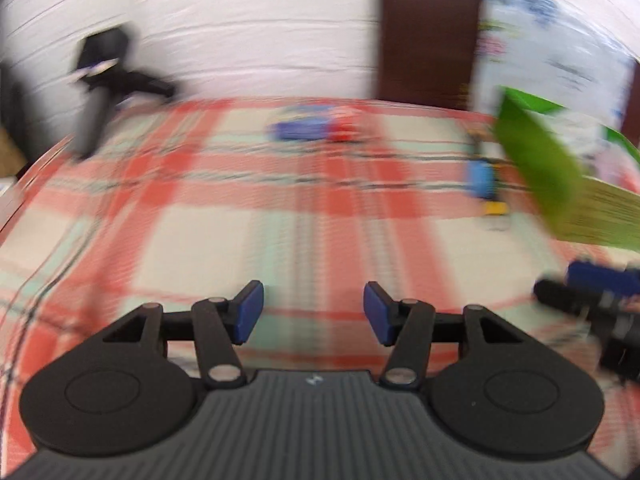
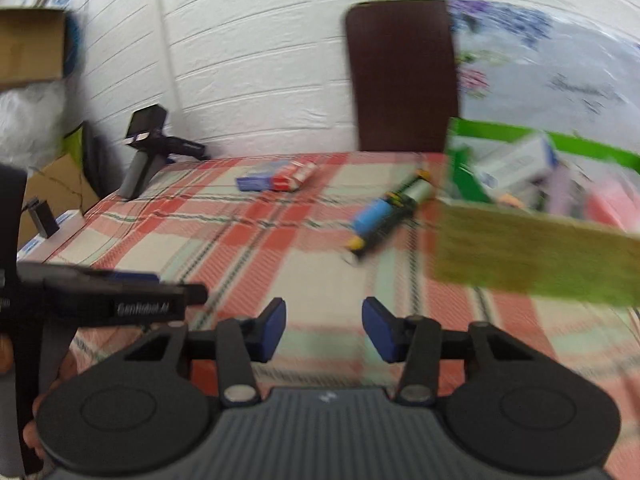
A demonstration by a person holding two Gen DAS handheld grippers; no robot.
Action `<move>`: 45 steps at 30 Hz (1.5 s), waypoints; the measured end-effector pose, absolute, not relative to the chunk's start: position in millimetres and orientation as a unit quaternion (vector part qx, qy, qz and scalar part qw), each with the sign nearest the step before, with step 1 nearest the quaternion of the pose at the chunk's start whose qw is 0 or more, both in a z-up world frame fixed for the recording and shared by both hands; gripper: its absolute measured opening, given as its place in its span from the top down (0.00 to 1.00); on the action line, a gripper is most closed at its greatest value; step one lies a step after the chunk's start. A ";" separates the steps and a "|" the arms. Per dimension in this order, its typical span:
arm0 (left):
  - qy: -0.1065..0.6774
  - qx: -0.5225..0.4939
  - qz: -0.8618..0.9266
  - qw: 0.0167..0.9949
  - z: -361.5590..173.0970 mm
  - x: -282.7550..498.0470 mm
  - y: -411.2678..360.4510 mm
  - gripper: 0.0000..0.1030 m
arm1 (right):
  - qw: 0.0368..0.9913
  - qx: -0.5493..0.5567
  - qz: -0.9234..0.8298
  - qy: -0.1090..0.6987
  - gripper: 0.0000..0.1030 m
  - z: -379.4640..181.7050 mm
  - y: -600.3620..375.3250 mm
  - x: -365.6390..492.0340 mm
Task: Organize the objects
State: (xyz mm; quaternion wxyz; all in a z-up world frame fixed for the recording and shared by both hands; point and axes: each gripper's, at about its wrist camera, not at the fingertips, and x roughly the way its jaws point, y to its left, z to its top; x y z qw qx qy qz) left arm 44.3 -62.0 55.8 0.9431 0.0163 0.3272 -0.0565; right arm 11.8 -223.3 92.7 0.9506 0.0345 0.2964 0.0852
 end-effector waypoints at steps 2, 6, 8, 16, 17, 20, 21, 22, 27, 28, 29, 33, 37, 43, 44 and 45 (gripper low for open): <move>0.308 0.019 -0.042 0.950 53.3 42.5 -47.6 0.43 | 0.955 0.004 0.078 0.286 0.58 97.5 -204.8 40.7; 0.277 0.005 -0.058 0.959 48.0 32.6 -37.0 0.35 | 0.954 -0.046 0.002 0.296 0.59 99.1 -190.0 117.7; 0.269 -0.002 -0.069 0.961 47.0 30.2 -34.7 0.32 | 0.944 -0.050 -0.035 0.324 0.59 93.6 -199.6 153.2; 0.262 -0.051 -0.094 0.959 43.8 38.4 -22.9 0.28 | 0.923 0.031 -0.044 0.381 0.71 75.2 -225.9 189.1; 0.262 -0.053 -0.096 0.959 43.3 38.4 -22.5 0.28 | 0.922 0.038 -0.034 0.383 0.74 75.6 -225.2 184.6; 0.260 -0.062 -0.099 0.958 43.0 38.8 -19.9 0.28 | 0.919 0.068 0.014 0.387 0.81 75.0 -225.3 160.5; 0.260 -0.064 -0.100 0.958 43.1 38.7 -19.4 0.28 | 0.920 0.062 0.035 0.384 0.81 74.1 -219.9 149.0; 0.260 -0.067 -0.101 0.958 43.2 38.3 -18.5 0.28 | 0.922 0.045 0.053 0.381 0.81 72.0 -213.5 136.5; 0.271 -0.090 -0.120 0.951 45.9 38.8 -10.4 0.27 | 0.923 -0.041 0.140 0.356 0.81 66.7 -178.1 67.9; 0.279 -0.097 -0.130 0.947 47.9 38.7 -8.8 0.27 | 0.922 -0.056 0.157 0.351 0.81 65.2 -172.9 51.0; 0.288 -0.107 -0.144 0.941 50.2 38.0 -7.7 0.27 | 0.920 -0.078 0.174 0.343 0.81 65.2 -166.9 33.7; 0.349 -0.173 -0.232 0.892 56.3 34.8 -15.5 0.27 | 0.919 -0.151 0.195 0.308 0.81 64.5 -154.6 -20.2; 0.397 -0.197 -0.261 0.857 53.5 37.9 -45.7 0.47 | 0.919 -0.168 0.205 0.290 0.79 66.6 -161.1 -44.7; 0.425 -0.182 -0.279 0.842 49.3 36.1 -90.6 0.80 | 0.926 -0.163 0.170 0.294 0.78 67.0 -207.8 -57.3; 0.424 -0.171 -0.291 0.840 50.6 32.3 -102.6 0.80 | 0.929 -0.161 0.156 0.296 0.78 66.7 -218.9 -61.9; 0.426 -0.159 -0.307 0.836 51.7 28.3 -116.2 0.80 | 0.931 -0.153 0.145 0.299 0.78 67.2 -231.5 -64.9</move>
